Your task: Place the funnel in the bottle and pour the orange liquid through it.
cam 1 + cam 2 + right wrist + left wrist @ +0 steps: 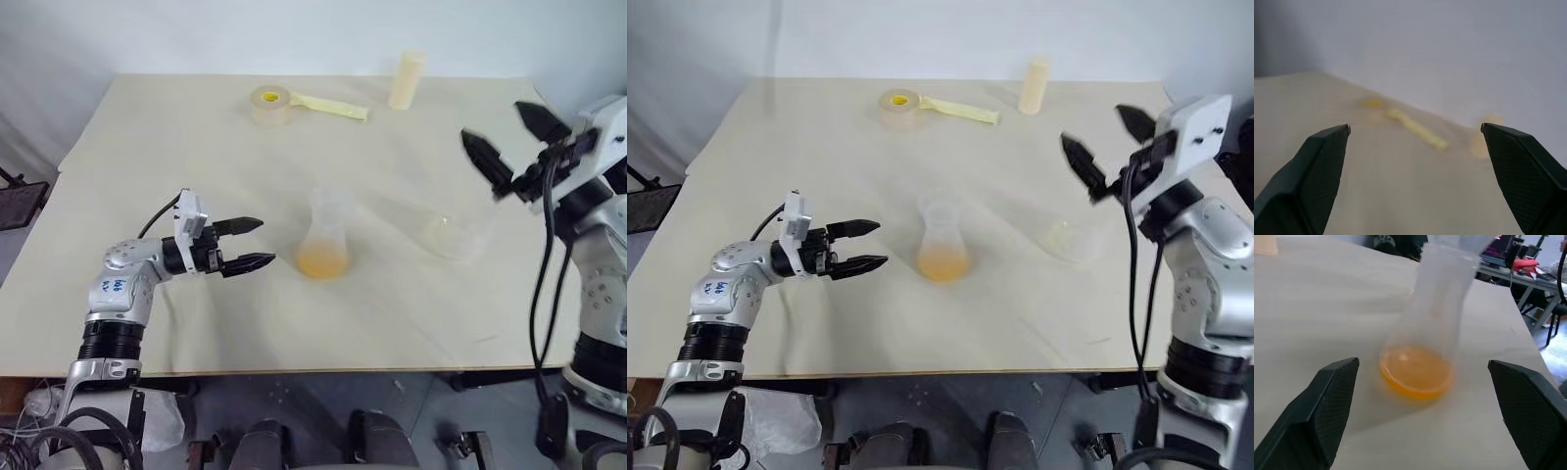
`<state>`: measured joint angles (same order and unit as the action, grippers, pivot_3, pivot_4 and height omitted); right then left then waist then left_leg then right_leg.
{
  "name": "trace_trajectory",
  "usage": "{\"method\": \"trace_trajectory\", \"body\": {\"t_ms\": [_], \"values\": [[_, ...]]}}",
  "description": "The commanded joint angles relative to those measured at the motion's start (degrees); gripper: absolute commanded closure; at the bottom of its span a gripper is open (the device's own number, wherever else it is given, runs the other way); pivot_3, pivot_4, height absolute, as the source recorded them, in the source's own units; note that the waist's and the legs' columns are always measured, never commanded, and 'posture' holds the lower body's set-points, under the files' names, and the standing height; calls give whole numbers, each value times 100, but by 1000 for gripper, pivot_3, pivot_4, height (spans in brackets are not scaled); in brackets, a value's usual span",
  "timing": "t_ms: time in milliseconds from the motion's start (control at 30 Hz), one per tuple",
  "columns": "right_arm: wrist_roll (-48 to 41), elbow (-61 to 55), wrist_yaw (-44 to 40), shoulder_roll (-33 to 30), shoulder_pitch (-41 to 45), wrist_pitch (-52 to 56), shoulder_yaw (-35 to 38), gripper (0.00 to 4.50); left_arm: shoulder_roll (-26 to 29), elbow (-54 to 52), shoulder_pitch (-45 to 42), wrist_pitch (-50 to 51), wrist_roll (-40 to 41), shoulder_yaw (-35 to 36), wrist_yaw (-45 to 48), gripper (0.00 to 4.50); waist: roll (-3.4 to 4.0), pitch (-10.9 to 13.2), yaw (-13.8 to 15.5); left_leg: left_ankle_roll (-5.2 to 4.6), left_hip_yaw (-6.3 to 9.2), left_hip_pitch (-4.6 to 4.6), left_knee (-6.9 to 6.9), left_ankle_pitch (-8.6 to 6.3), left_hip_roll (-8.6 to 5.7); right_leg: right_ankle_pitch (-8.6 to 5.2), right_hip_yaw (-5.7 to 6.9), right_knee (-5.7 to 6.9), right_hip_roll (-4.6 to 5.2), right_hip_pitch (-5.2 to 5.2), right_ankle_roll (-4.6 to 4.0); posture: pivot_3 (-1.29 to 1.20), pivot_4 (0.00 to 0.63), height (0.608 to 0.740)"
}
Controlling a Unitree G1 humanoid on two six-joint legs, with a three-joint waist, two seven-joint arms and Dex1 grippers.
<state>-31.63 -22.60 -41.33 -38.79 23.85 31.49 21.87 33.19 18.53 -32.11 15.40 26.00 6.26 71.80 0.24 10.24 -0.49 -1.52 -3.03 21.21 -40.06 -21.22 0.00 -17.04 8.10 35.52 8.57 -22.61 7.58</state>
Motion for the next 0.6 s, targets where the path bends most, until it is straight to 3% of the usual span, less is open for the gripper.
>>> {"method": "trace_trajectory", "body": {"t_ms": [33,167,300,400,600], "values": [[-587,-730,-853,-353,-793,-21,145,19,252,-252,326,-324,143,206,366,0,-1,0,38,0,-5,-1,-1,0,1,0,0,-4,0,2,0,0,150,740],[-644,-999,-1447,-761,-1932,-18,63,19,393,-200,640,-615,87,252,527,0,-3,1,126,-1,-16,-3,-10,1,1,0,-7,-12,1,8,0,0,150,740],[178,-450,-1936,-915,-2832,-887,-441,19,442,-363,922,-678,124,321,459,0,-8,-1,192,-2,-31,-11,-12,1,2,0,-23,-23,-1,13,0,0,150,740],[554,40,-1959,-702,-2951,-1598,-671,19,443,-531,1095,-683,182,399,370,0,-10,0,193,-5,-46,-10,-12,1,1,1,-28,-38,-1,14,2,0,150,740],[615,666,-1708,-271,-2627,-1860,-865,19,441,-813,1336,-723,228,558,146,0,-10,0,179,-4,-53,-13,-10,2,11,1,-27,-42,-6,12,3,0,150,740]]}}
